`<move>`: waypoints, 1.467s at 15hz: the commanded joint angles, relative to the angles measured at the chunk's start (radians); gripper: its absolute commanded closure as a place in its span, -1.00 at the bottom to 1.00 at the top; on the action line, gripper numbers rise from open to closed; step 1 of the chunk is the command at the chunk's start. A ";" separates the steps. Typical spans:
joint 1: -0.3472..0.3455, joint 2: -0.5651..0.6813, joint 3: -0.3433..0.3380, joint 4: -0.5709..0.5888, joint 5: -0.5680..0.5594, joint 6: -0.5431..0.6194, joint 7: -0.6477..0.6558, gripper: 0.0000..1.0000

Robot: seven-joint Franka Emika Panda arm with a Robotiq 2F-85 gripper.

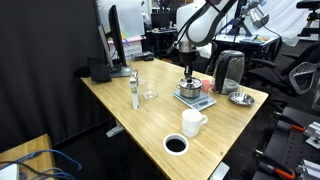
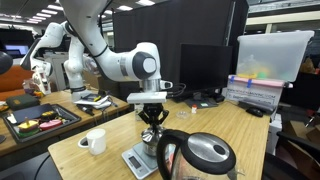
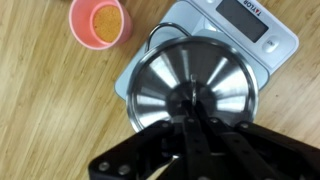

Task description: Put the silver pot on the scale, pour the contents in the white mug into the silver pot, put the silver lid on the pot

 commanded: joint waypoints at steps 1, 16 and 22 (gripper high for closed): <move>-0.006 -0.001 0.008 -0.013 0.010 0.033 0.015 0.41; 0.139 -0.214 -0.031 -0.115 -0.355 0.071 0.281 -1.00; 0.141 -0.256 0.007 -0.129 -0.336 0.043 0.274 -1.00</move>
